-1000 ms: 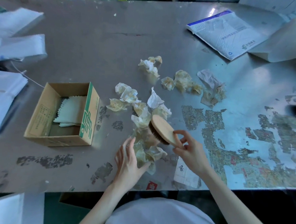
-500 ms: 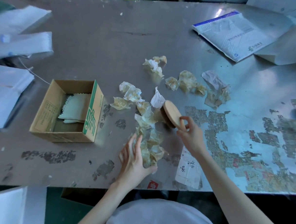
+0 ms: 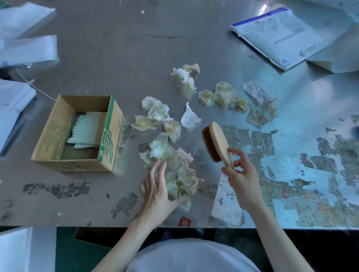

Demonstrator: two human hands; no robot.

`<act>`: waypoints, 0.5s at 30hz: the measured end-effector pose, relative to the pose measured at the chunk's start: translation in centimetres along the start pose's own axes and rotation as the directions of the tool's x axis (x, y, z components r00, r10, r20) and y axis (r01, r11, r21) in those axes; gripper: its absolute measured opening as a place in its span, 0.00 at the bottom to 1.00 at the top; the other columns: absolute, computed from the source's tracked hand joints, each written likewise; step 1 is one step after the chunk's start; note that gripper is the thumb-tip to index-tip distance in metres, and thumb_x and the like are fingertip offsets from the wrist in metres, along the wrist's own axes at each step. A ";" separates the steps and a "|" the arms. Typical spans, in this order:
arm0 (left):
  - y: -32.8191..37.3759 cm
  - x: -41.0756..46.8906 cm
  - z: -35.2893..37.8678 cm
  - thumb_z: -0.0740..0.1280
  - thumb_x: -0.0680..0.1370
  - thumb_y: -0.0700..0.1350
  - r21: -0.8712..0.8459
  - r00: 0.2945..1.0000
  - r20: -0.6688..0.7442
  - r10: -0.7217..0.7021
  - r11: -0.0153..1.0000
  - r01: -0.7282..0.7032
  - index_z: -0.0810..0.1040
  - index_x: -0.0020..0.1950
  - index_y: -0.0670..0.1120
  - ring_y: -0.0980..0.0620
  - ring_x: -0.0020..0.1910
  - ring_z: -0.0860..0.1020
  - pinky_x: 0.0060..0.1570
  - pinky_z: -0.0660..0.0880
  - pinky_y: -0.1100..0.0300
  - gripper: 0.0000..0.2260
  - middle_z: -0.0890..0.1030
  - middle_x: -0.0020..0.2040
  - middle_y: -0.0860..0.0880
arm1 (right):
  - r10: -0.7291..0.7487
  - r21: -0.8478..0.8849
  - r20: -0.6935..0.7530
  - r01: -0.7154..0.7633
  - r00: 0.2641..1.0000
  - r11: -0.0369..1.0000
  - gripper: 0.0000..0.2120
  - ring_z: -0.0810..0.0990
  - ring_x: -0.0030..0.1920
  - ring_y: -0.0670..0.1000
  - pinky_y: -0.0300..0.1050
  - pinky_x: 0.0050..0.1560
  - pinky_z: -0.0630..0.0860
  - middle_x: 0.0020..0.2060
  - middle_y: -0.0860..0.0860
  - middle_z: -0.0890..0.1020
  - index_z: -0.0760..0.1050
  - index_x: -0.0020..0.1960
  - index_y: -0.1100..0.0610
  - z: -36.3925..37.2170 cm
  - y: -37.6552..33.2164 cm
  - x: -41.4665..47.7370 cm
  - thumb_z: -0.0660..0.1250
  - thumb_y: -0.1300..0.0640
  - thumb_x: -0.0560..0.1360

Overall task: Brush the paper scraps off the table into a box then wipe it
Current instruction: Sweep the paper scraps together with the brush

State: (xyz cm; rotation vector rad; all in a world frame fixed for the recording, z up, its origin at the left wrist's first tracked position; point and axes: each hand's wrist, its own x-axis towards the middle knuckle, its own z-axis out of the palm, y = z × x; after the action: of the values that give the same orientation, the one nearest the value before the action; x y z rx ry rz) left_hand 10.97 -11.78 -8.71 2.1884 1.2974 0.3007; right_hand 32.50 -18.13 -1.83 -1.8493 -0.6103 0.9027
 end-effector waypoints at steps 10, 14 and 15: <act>0.0 0.3 0.3 0.72 0.64 0.64 0.053 0.998 0.063 0.017 0.998 -0.021 0.41 0.75 0.55 0.48 0.74 0.52 0.65 0.51 0.51 0.52 0.49 0.76 0.51 | 0.100 -0.104 0.046 -0.094 0.994 0.990 0.22 0.73 0.33 0.51 0.42 0.31 0.68 0.41 0.54 0.75 0.73 0.59 0.45 1.4 3.0 -2.7 0.66 0.67 0.71; -0.1 0.3 0.5 0.71 0.64 0.65 0.064 0.998 0.064 0.026 0.998 -0.030 0.43 0.76 0.54 0.47 0.74 0.55 0.63 0.53 0.50 0.51 0.51 0.76 0.48 | 0.085 -0.138 0.186 -0.060 0.979 0.989 0.23 0.73 0.32 0.47 0.33 0.27 0.67 0.38 0.48 0.74 0.73 0.59 0.48 2.7 2.7 -3.7 0.64 0.70 0.71; -0.1 0.3 0.5 0.71 0.63 0.65 0.061 0.997 0.066 0.029 0.998 -0.033 0.43 0.76 0.54 0.47 0.74 0.54 0.63 0.52 0.50 0.51 0.52 0.76 0.47 | 0.078 -0.141 0.202 -0.050 0.976 0.989 0.23 0.72 0.32 0.47 0.32 0.26 0.67 0.37 0.47 0.74 0.73 0.60 0.49 2.9 2.6 -3.8 0.63 0.71 0.71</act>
State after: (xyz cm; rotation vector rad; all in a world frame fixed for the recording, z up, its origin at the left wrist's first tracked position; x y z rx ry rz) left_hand 11.32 -11.67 -9.21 2.2533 1.2542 0.2021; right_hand 27.96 -20.44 -3.74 -1.9181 -0.7596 1.1306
